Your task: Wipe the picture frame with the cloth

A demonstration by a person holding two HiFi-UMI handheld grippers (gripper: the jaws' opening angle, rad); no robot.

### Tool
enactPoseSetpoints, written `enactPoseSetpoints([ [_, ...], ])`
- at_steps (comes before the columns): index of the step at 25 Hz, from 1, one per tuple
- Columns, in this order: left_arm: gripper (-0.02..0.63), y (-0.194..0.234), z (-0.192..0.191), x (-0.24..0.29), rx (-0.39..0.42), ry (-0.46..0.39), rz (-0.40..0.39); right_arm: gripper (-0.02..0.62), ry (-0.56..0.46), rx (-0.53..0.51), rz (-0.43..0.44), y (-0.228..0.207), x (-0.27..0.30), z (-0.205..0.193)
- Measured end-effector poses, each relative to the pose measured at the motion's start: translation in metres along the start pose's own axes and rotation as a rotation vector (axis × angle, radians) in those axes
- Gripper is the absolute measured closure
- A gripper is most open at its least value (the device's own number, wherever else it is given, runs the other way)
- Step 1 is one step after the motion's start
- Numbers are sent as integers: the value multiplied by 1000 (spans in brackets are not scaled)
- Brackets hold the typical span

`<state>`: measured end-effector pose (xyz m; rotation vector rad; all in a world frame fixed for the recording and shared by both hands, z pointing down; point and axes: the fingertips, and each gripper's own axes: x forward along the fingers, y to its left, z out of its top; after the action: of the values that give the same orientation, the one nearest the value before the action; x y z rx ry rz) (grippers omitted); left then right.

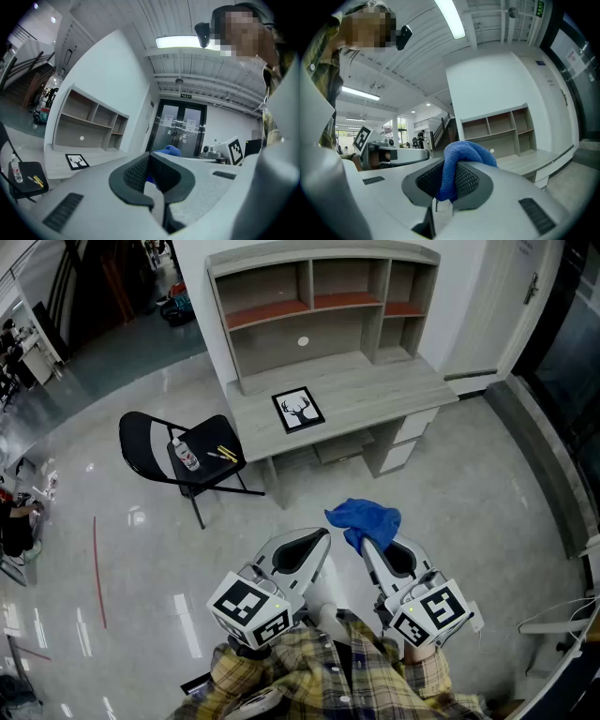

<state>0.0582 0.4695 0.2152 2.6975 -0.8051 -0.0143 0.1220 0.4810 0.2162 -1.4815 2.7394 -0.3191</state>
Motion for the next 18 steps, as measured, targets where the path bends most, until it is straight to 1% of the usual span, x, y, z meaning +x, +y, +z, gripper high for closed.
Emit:
enactPoseSetpoints([
  [6, 600, 6, 1, 0, -4, 5, -10, 543, 3, 7, -19, 0, 2, -1],
  [11, 600, 7, 2, -1, 0, -12, -3, 543, -8, 15, -21, -1, -6, -2],
  [15, 600, -5, -4, 3, 5, -19, 24, 543, -24, 28, -12, -11, -23, -2],
  [18, 600, -3, -7, 0, 7, -21, 45, 543, -15, 44, 2, -13, -19, -11],
])
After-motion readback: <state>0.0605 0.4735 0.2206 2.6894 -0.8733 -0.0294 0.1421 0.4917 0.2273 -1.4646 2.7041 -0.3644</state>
